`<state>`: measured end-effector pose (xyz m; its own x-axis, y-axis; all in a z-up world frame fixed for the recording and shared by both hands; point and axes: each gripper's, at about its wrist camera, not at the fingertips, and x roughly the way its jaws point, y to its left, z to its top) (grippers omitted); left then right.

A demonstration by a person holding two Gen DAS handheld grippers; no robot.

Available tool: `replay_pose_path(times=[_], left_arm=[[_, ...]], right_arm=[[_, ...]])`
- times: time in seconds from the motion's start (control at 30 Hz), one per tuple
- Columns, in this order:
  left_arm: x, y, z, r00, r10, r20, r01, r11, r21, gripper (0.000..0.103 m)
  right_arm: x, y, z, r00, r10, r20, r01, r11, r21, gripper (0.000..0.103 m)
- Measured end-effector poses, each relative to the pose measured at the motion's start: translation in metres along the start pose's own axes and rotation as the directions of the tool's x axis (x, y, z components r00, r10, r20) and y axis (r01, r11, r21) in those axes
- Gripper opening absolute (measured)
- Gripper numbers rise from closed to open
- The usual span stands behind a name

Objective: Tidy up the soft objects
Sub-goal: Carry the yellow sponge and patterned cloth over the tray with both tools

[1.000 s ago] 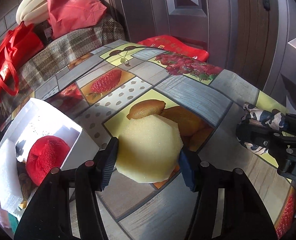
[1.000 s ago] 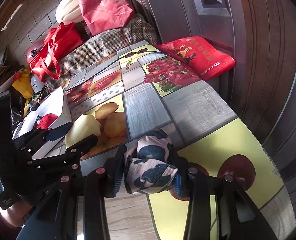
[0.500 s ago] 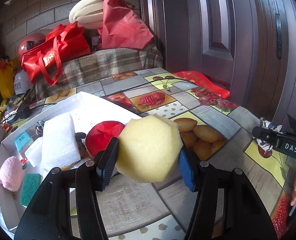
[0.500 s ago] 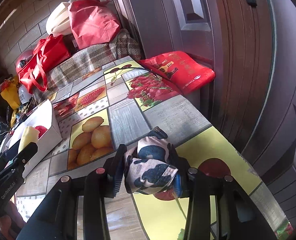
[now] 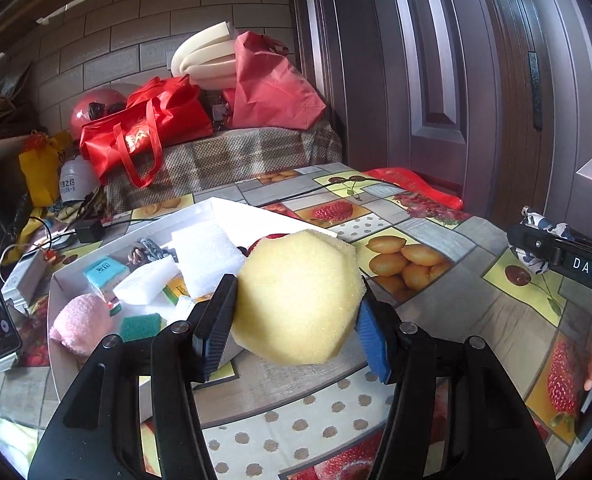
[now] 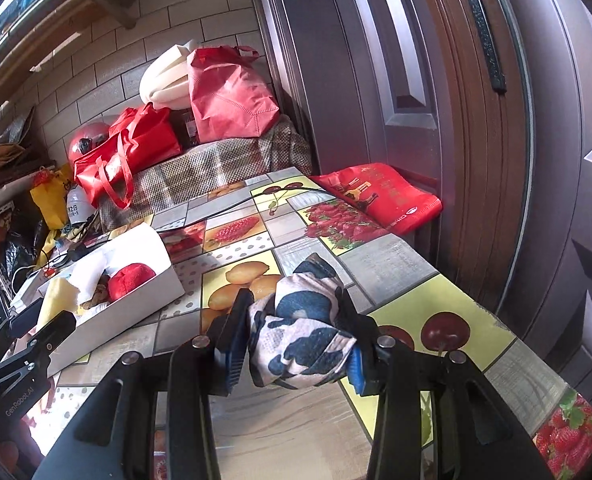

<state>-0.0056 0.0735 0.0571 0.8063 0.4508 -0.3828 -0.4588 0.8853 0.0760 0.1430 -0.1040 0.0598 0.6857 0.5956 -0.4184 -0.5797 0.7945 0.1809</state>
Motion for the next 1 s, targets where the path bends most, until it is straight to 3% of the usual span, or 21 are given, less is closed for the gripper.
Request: replay_pose_path(times=[0.37,0.67,1.0], left_arm=[[-0.024,0.034,-0.014,0.999,0.038,0.021,-0.038,0.999,-0.022,0.057],[-0.034,0.079,-0.021,0.994,0.104,0.032,-0.102,0.993,-0.06,0.057],[-0.028,0.157,-0.027,0.981,0.196,0.014,-0.189,0.96,-0.207,0.057]], right_arm=[[-0.005,0.064,-0.015,0.999,0.042,0.011,-0.04,0.994,-0.106,0.042],[0.008,0.137,-0.026,0.995,0.101,0.006,-0.097,0.965,-0.244,0.043],[0.037,0.19,-0.025,0.985,0.169,-0.03,-0.171,0.948,-0.269,0.043]])
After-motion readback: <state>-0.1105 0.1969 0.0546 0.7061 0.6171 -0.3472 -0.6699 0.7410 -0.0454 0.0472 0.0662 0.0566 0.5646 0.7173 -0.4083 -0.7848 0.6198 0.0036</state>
